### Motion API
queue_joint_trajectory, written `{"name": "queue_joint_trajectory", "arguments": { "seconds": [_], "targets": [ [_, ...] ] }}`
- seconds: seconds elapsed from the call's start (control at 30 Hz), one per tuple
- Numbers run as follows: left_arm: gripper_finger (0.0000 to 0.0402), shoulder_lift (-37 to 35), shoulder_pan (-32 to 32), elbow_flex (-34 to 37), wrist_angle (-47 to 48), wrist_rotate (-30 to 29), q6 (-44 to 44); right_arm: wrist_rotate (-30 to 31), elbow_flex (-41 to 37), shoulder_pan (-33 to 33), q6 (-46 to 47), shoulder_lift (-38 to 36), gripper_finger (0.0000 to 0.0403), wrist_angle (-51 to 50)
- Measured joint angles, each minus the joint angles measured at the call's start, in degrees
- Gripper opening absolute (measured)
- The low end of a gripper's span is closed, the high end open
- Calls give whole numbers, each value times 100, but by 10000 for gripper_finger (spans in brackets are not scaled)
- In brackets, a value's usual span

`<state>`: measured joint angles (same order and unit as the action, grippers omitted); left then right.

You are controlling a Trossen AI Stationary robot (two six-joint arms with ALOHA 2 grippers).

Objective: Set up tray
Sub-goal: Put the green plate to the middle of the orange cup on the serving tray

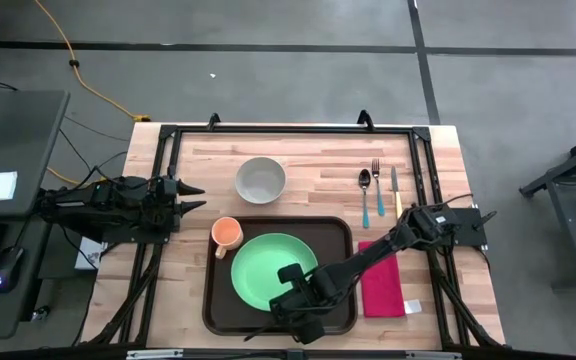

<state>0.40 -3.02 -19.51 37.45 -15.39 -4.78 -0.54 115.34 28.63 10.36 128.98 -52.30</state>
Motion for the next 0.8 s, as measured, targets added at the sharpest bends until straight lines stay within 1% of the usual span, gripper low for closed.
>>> {"name": "queue_joint_trajectory", "arguments": {
  "seconds": [0.1, 0.23, 0.8],
  "targets": [
    [179, 1, 0, 0, 1, 4, 2, -142, 1, -18, -3, 96, 0, 9],
    [179, -1, -1, 0, 2, 96, 17, -155, -1, -24, -52, 211, 1, 55],
    [179, 0, 0, 0, 4, 109, 44, -357, 1, -83, -95, 229, 1, 97]
  ]
}}
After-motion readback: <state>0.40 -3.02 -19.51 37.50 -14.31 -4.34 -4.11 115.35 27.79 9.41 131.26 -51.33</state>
